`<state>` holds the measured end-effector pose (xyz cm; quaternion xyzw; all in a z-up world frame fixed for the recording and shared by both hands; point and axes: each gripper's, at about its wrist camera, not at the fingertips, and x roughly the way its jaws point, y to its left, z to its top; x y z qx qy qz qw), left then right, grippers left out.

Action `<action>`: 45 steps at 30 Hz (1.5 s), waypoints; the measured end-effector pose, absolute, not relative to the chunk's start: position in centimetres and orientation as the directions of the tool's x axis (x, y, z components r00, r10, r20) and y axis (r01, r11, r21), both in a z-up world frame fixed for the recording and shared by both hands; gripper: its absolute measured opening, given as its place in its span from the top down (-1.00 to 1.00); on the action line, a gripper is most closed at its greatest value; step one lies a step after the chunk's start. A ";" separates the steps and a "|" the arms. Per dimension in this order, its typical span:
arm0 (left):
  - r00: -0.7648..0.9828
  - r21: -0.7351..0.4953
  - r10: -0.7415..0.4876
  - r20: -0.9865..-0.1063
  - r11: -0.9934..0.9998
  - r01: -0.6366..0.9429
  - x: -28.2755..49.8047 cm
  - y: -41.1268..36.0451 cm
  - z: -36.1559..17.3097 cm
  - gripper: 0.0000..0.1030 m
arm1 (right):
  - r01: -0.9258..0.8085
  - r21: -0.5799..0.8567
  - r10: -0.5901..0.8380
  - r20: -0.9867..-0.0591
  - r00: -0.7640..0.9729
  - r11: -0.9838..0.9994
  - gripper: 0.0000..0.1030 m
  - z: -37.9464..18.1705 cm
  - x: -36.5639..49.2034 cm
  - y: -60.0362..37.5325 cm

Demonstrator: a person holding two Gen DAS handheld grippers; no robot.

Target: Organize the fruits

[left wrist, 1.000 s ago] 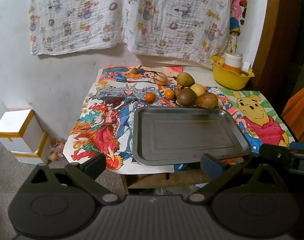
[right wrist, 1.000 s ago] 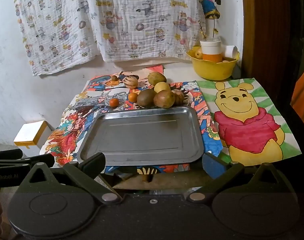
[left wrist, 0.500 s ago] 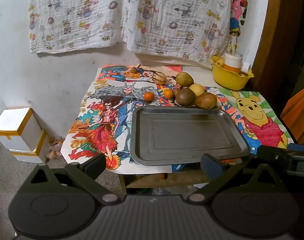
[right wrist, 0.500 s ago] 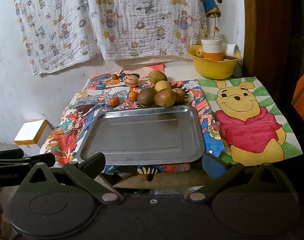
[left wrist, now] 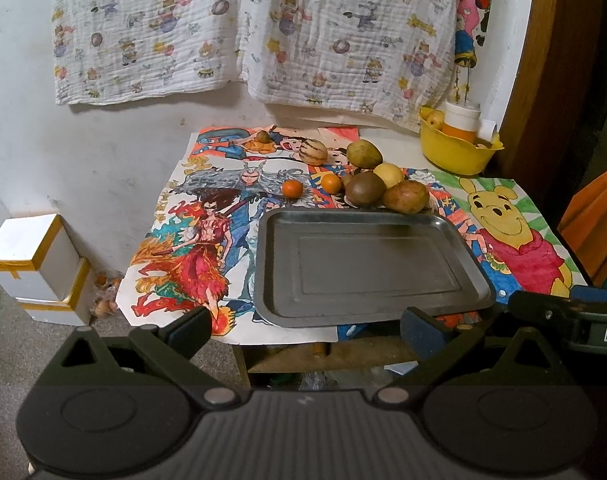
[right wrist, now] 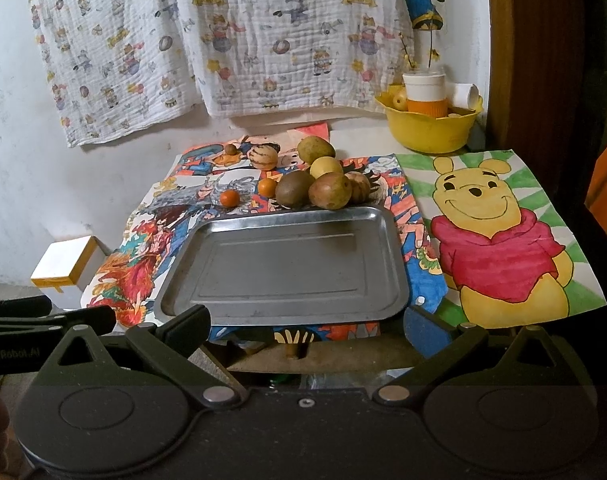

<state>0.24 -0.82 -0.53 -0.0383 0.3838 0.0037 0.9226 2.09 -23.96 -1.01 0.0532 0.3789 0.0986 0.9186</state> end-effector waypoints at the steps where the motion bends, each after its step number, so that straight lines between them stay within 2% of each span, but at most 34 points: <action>1: 0.705 -0.068 -0.023 -0.709 0.997 -0.036 0.2 -0.8 -0.6 -0.99 | -0.140 0.172 0.221 -0.685 0.694 0.975 -0.99 -1.0 2.1 -24.0; 23: 0.664 -0.054 -0.003 -0.747 0.997 -0.057 1.7 -1.2 -1.5 -0.99 | -0.137 0.185 0.229 -0.711 0.665 0.973 -0.99 -2.0 3.6 -24.6; 32: 0.615 -0.043 0.022 -0.788 0.995 -0.091 3.2 -1.7 -2.6 -0.99 | -0.143 0.202 0.246 -0.739 0.627 0.969 -0.99 -3.1 5.3 -25.2; 39: 0.538 -0.024 0.060 -0.841 0.989 -0.147 5.4 -2.3 -3.9 -0.99 | -0.163 0.216 0.270 -0.752 0.601 0.963 -0.99 -4.1 7.6 -26.4; 45: 0.480 0.035 0.141 -0.866 0.974 -0.223 7.6 -2.9 -4.8 -0.99 | -0.190 0.226 0.295 -0.759 0.581 0.955 -0.99 -4.6 10.1 -27.8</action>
